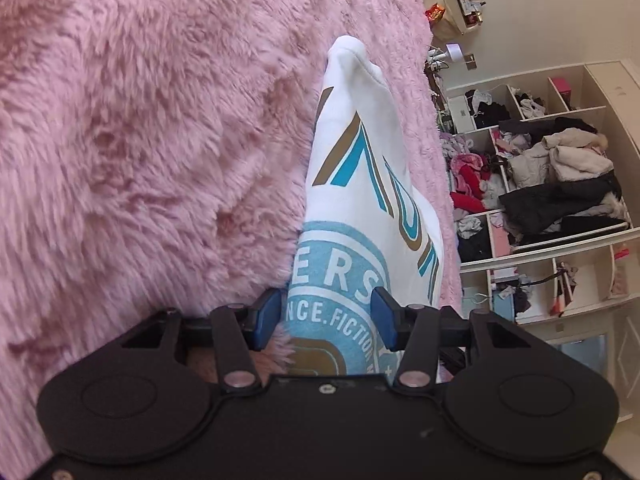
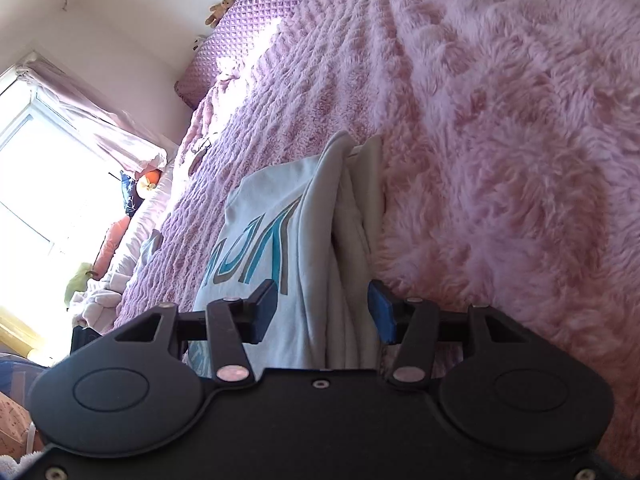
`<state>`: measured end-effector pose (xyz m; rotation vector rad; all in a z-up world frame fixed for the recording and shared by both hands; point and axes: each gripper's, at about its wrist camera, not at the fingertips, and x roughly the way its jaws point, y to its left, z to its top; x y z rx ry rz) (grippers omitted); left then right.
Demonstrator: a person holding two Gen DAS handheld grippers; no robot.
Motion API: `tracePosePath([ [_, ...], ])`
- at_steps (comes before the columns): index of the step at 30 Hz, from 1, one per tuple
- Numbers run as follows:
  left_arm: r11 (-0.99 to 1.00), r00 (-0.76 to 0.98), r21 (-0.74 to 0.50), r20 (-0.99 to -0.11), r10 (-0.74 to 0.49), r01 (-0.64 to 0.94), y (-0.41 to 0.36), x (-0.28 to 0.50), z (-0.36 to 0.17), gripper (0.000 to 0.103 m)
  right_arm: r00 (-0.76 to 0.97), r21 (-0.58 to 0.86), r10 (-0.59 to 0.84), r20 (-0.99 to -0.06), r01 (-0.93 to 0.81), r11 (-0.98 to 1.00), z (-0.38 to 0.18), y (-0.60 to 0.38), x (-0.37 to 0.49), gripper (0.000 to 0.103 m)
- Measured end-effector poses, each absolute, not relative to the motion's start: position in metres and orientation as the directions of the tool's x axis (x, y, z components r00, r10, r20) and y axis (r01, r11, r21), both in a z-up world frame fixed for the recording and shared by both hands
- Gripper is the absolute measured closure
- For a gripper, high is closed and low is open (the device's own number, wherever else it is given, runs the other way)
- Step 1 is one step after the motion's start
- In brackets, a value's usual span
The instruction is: Fold small clothes
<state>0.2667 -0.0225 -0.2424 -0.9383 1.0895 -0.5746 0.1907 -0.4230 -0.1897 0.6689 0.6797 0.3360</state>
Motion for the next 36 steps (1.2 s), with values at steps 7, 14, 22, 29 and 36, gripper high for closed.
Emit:
tracePosePath([
  [7,0.491,0.344,-0.871,-0.467,-0.814,-0.022,-0.033,0.28,-0.248,0.05,0.696,0.697,0.537,-0.477,-0.073,0.714,-0.202,-0.426,0.206,0.049],
  [14,0.496,0.31,-0.868,-0.474,-0.824,-0.009,-0.057,0.294,-0.248,0.043,0.648,0.741,0.61,-0.455,-0.105,0.663,-0.208,-0.408,0.232,0.038],
  [22,0.49,0.331,-0.867,-0.489,-0.807,-0.085,-0.069,0.3,-0.24,0.047,0.679,0.766,0.581,-0.449,-0.043,0.642,-0.21,-0.401,0.235,0.038],
  [29,0.566,0.358,-0.824,-0.531,-0.768,-0.008,-0.087,0.294,-0.207,0.075,0.672,0.608,0.43,-0.603,0.037,0.793,-0.177,-0.371,0.236,0.07],
  [36,0.562,0.386,-0.826,-0.504,-0.772,0.046,-0.086,0.288,-0.167,0.08,0.7,0.429,0.318,-0.64,-0.019,0.903,-0.116,-0.326,0.227,0.078],
])
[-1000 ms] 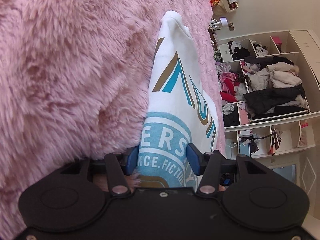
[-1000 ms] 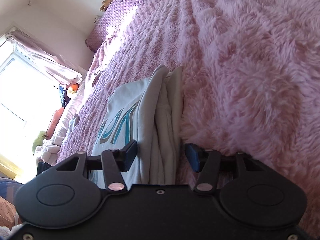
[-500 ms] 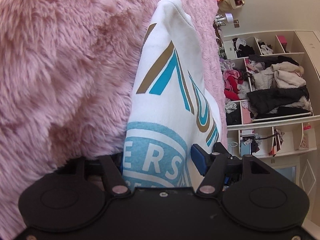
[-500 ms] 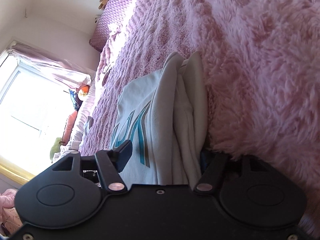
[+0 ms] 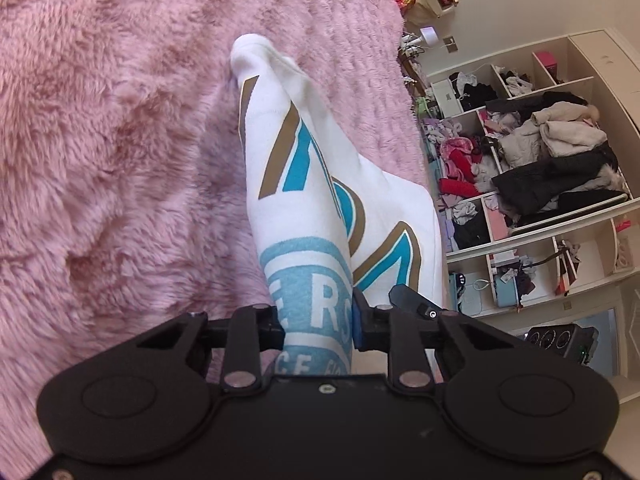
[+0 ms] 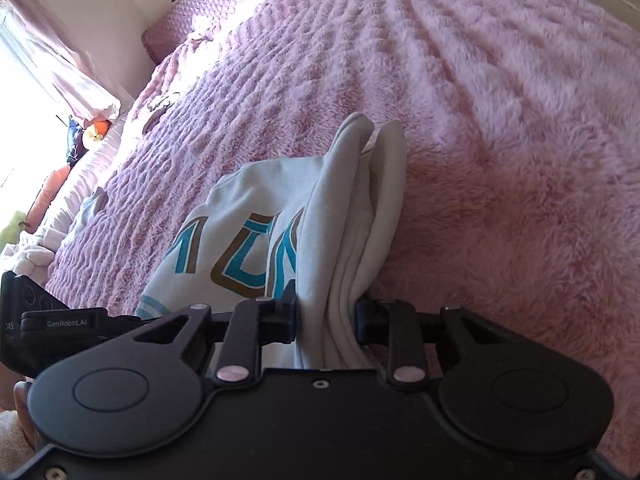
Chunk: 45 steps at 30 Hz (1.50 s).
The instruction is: Fold small clothes
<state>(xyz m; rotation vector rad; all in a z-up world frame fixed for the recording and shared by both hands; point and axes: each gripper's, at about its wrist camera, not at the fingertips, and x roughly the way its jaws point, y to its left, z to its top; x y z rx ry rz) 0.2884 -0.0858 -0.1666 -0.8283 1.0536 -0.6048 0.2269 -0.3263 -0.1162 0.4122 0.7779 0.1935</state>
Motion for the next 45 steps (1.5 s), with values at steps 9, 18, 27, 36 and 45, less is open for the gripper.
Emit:
tracePosePath([
  [9,0.61,0.554,-0.788,-0.471,-0.687,0.087,0.015,0.285,-0.084,0.081,0.725,0.504,0.493,-0.481,-0.231,0.832,-0.058,-0.245,0.257,0.078],
  [18,0.702,0.6,-0.712,-0.576,-0.556,-0.033,0.151,0.308,-0.103,0.073,0.66,0.595,0.605,-0.445,-0.286,0.751,-0.117,-0.142,0.345,0.078],
  [27,0.51,0.509,-0.834,-0.539,-0.671,-0.21,0.227,0.28,-0.21,0.053,0.518,0.649,0.635,-0.573,-0.186,0.738,-0.186,-0.163,0.367,0.049],
  [36,0.542,0.441,-0.814,-0.573,-0.691,-0.209,0.188,0.201,-0.224,0.045,0.324,0.709,0.741,-0.588,-0.236,0.665,-0.198,-0.194,0.289,0.044],
  [45,0.599,0.496,-0.788,-0.582,-0.645,-0.145,0.183,0.177,-0.169,0.088,0.393,0.602,0.662,-0.638,-0.283,0.747,-0.152,-0.16,0.269,0.092],
])
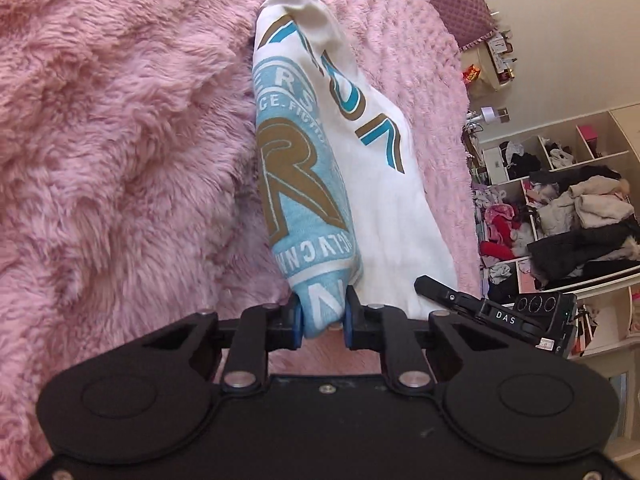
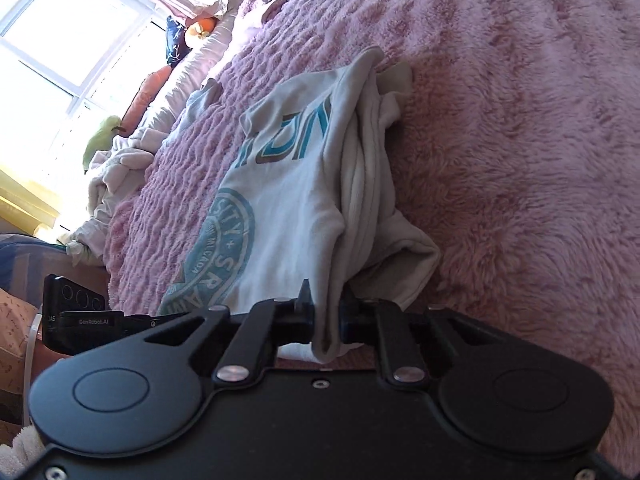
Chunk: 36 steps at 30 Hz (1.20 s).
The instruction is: Fold small clothes
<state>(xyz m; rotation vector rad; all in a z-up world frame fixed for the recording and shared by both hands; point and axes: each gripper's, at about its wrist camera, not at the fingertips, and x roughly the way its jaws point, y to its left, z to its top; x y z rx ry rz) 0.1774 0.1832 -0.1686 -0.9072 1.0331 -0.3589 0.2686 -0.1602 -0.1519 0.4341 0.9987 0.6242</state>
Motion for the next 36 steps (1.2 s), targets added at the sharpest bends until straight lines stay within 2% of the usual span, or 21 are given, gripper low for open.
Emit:
tracePosePath([
  [3,0.604,0.469,-0.783,-0.592,-0.655,-0.146,0.179,0.162,-0.175,0.088,0.373,0.587,0.647,-0.665,-0.274,0.761,-0.159,-0.162,0.255,0.092],
  [6,0.644,0.403,-0.74,-0.659,-0.636,-0.193,0.172,0.15,-0.212,0.085,0.364,0.545,0.594,-0.717,-0.239,0.804,-0.191,-0.167,0.249,0.091],
  [8,0.644,0.382,-0.738,-0.664,-0.643,-0.2,0.171,0.146,-0.225,0.082,0.361,0.6,0.623,-0.694,-0.189,0.778,-0.205,-0.177,0.249,0.089],
  [9,0.639,0.382,-0.743,-0.659,-0.648,-0.199,0.173,0.143,-0.224,0.085,0.365,0.63,0.643,-0.673,-0.172,0.757,-0.205,-0.182,0.25,0.088],
  [10,0.648,0.383,-0.738,-0.663,-0.644,-0.187,0.176,0.14,-0.22,0.084,0.368,0.624,0.643,-0.672,-0.186,0.759,-0.199,-0.182,0.25,0.08],
  [11,0.666,0.389,-0.724,-0.674,-0.628,-0.179,0.181,0.138,-0.211,0.079,0.372,0.597,0.626,-0.685,-0.205,0.775,-0.193,-0.18,0.25,0.073],
  [13,0.721,0.418,-0.674,-0.708,-0.569,-0.16,0.19,0.139,-0.188,0.069,0.405,0.489,0.56,-0.722,-0.274,0.828,-0.171,-0.17,0.25,0.067],
  [14,0.749,0.454,-0.648,-0.714,-0.533,-0.138,0.193,0.138,-0.174,0.069,0.446,0.423,0.524,-0.725,-0.311,0.851,-0.158,-0.165,0.25,0.065],
  [17,0.818,0.578,-0.57,-0.694,-0.43,-0.076,0.198,0.143,-0.137,0.066,0.574,0.312,0.478,-0.665,-0.368,0.876,-0.127,-0.151,0.257,0.065],
  [20,0.866,0.695,-0.498,-0.635,-0.338,-0.033,0.19,0.17,-0.114,0.063,0.666,0.258,0.466,-0.582,-0.392,0.883,-0.11,-0.131,0.271,0.065],
  [23,0.858,0.746,-0.514,-0.578,-0.331,-0.018,0.179,0.204,-0.121,0.063,0.695,0.25,0.469,-0.545,-0.399,0.882,-0.112,-0.106,0.296,0.07],
  [25,0.854,0.734,-0.52,-0.593,-0.331,-0.034,0.171,0.225,-0.135,0.063,0.706,0.212,0.443,-0.553,-0.395,0.894,-0.125,-0.09,0.307,0.071],
  [28,0.868,0.698,-0.491,-0.646,-0.309,-0.071,0.159,0.248,-0.164,0.063,0.703,0.146,0.361,-0.613,-0.348,0.926,-0.152,-0.077,0.321,0.074],
  [31,0.878,0.686,-0.471,-0.666,-0.293,-0.082,0.155,0.251,-0.185,0.06,0.675,0.163,0.338,-0.656,-0.31,0.937,-0.172,-0.084,0.331,0.081],
  [36,0.883,0.689,-0.458,-0.673,-0.269,-0.102,0.152,0.237,-0.16,0.062,0.697,0.214,0.358,-0.622,-0.289,0.933,-0.147,-0.094,0.31,0.081],
])
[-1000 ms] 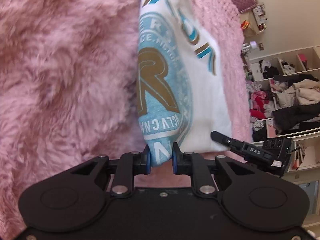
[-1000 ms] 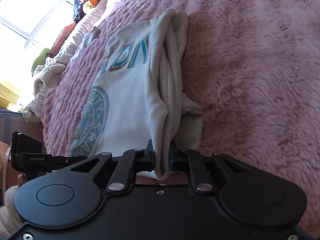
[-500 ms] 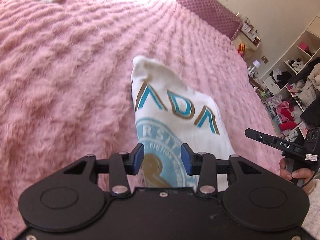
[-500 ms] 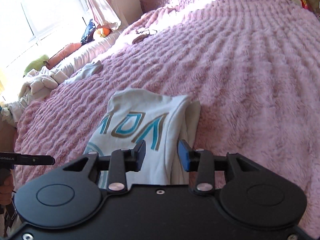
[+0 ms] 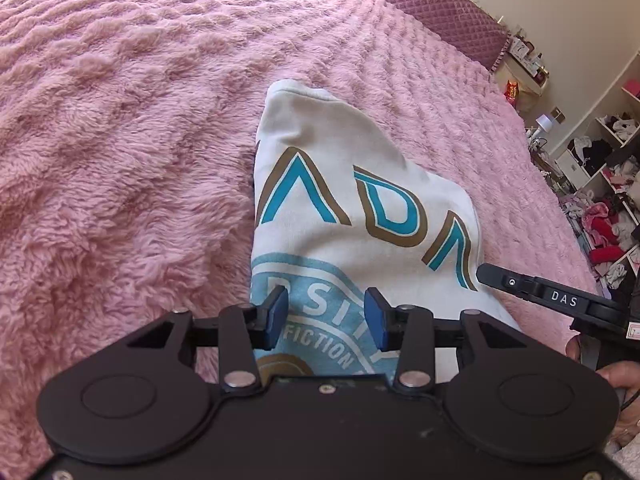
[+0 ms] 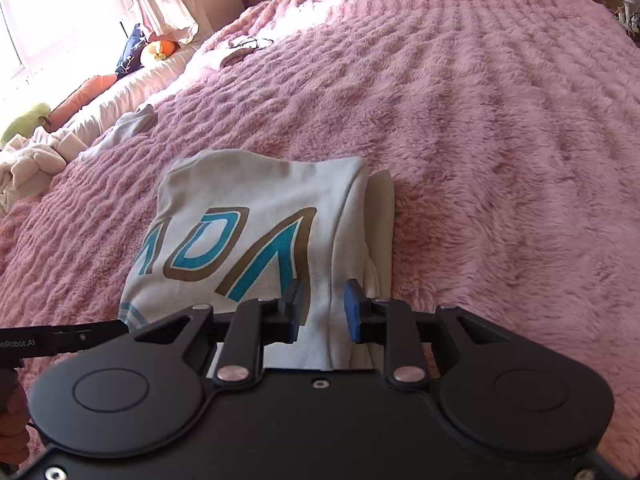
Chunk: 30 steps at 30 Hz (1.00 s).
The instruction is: Fold small clothes
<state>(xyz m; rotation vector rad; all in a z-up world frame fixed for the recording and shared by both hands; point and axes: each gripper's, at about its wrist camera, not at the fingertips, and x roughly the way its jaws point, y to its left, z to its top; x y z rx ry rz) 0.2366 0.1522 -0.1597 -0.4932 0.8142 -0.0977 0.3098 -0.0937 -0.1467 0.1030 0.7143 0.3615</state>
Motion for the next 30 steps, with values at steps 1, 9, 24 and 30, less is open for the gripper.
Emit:
tracePosePath([
  [1,0.873,0.695,-0.477,-0.66,-0.283,-0.097,0.152,0.227,-0.151,0.062,0.699,0.224,0.381,-0.605,-0.309,0.924,-0.139,-0.096,0.297,0.081],
  [9,0.878,0.68,-0.474,-0.666,-0.307,-0.068,0.117,0.147,-0.149,0.061,0.684,0.174,0.378,-0.624,-0.349,0.921,-0.147,-0.105,0.206,0.08],
  [24,0.969,0.613,-0.214,-0.784,-0.097,-0.121,0.076,0.122,-0.134,0.056,0.651,0.14,0.281,-0.705,-0.261,0.955,-0.137,-0.107,0.164,0.056],
  [30,0.972,0.605,-0.176,-0.795,-0.047,-0.155,0.056,0.058,-0.098,0.052,0.656,0.101,0.21,-0.725,-0.2,0.975,-0.106,-0.103,0.112,0.046],
])
